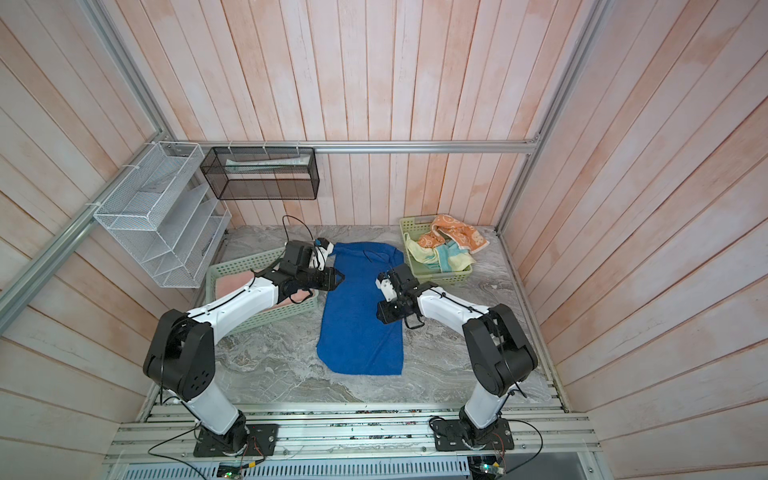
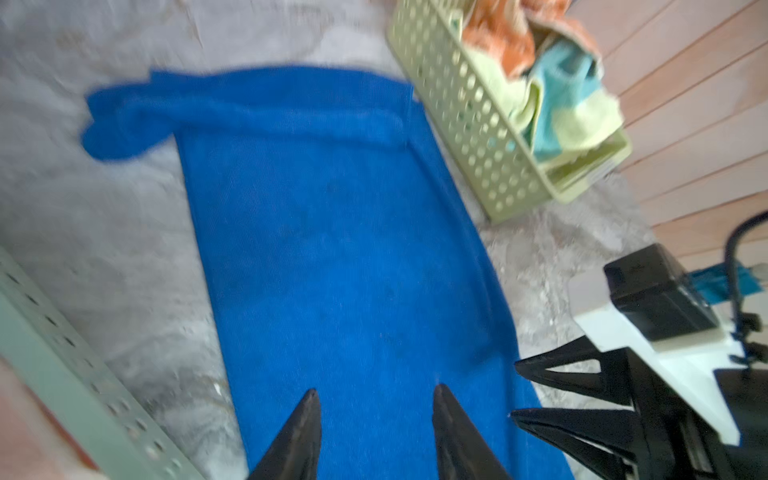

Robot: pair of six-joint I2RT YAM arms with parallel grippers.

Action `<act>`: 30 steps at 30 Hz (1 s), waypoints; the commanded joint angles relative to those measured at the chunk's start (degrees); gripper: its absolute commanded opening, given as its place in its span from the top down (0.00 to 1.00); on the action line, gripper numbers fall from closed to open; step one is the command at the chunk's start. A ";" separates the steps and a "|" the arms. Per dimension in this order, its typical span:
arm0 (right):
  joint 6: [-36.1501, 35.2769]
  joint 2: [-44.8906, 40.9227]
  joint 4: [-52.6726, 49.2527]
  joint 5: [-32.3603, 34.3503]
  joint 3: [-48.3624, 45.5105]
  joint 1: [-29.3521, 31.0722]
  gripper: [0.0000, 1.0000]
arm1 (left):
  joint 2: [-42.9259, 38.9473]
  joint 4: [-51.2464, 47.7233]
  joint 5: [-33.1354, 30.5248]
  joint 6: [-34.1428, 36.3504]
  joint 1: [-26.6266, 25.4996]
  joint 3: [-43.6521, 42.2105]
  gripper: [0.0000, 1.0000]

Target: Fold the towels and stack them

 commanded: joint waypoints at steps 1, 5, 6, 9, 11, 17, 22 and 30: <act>4.79 -1.64 5.28 -1.29 -5.20 2.74 0.59 | -0.11 1.98 -2.74 -2.46 -3.20 -4.53 0.55; 7.74 -4.14 7.20 -1.13 -12.31 5.16 0.59 | -0.78 2.28 -5.06 -6.85 -7.50 -11.22 0.56; 8.45 -5.02 7.34 -0.82 -13.72 5.56 0.59 | -1.13 2.39 -5.49 -8.20 -8.40 -12.88 0.56; 10.92 -8.65 7.18 -0.13 -19.18 6.01 0.59 | -3.26 2.49 -7.07 -12.41 -11.76 -18.60 0.56; 12.81 -11.67 6.48 0.26 -22.78 6.03 0.60 | -5.16 2.17 -8.34 -15.52 -14.49 -22.38 0.56; 17.13 -21.64 4.91 -0.50 -30.14 7.14 0.60 | -14.45 -4.51 -16.54 -27.35 -23.17 -29.91 0.48; 16.87 -23.39 4.27 0.61 -29.85 7.70 0.60 | -27.73 -13.74 -23.07 -34.89 -23.71 -32.67 0.41; 15.44 -19.24 4.27 0.66 -27.66 8.73 0.60 | -28.04 -13.43 -12.24 -42.71 -25.95 -35.91 0.50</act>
